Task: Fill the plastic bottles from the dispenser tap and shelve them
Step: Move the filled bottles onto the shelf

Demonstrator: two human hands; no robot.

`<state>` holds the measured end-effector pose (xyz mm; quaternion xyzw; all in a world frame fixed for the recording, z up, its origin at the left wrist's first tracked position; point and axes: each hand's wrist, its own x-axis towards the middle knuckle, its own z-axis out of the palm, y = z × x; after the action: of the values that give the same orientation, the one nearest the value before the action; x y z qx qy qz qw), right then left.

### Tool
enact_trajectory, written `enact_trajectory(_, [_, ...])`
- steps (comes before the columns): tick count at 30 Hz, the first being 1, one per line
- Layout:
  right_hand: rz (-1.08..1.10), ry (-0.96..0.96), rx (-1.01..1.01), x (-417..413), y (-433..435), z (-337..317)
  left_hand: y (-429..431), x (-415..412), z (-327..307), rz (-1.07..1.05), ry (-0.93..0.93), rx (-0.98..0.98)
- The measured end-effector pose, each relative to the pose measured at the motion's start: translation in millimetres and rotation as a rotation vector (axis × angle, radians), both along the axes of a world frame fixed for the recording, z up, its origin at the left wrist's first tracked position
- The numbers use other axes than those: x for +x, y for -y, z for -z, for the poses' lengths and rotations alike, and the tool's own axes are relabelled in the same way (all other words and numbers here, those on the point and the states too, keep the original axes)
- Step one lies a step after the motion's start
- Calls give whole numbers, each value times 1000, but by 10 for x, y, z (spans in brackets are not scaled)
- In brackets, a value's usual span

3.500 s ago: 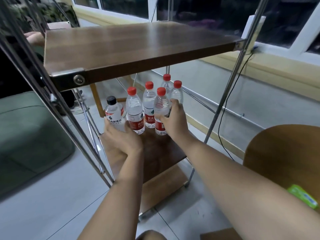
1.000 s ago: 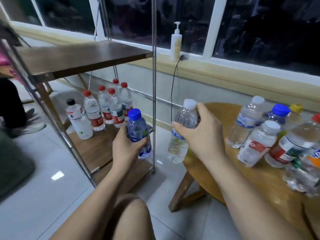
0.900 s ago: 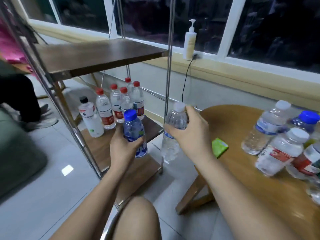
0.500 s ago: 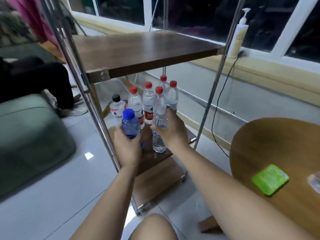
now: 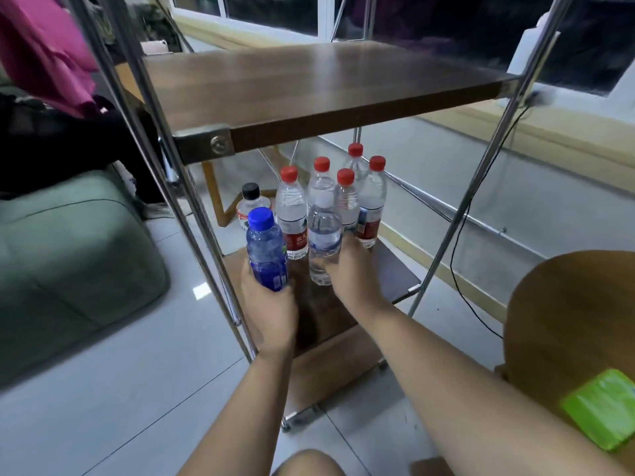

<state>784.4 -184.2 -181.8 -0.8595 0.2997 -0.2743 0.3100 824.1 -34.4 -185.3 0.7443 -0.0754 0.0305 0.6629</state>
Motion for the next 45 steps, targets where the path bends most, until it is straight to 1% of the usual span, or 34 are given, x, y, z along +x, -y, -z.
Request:
enact_trajectory(4, [39,-79,-70,208,42,-65,169,32,-43,-98,-119,134])
enact_trajectory(10, [82,-194,-138,436,130,31,442,388,221,-114,-258,137])
enact_trajectory(13, [76,-194,-139,457,115,17,469,384,204,-129,-260,135])
enact_trajectory(17, [40,-237,-92,318,52,-118,420,335,218,-86,-225,84])
enact_trajectory(20, [27,-163,-50,32,-58,-281,365,236,181,-48,-182,15])
enact_trajectory(22, [44,-99,-42,-189,-121,-403,306,154,133,-16,-148,9])
enact_trajectory(26, [117,-125,12,-663,-216,-761,156,-39,77,-18,-169,61])
enact_trajectory(29, [153,-42,29,-1131,-270,-1017,115,-334,-97,83,-101,90])
enact_trajectory(31, [189,-1,49,-1457,-289,-1164,152,-596,-276,203,-42,101])
enact_trajectory(35, [301,20,26,-2134,-297,-1430,311,-1186,-594,431,61,98])
enact_trajectory(38, [378,82,-2,-2676,-277,-1601,465,-1651,-789,584,90,104])
enact_trajectory(41, [464,90,-87,-3245,-272,-1816,635,-2119,-956,704,116,91])
enact_trajectory(45, [601,51,-224,-3953,-227,-2131,888,-2670,-1101,845,142,67])
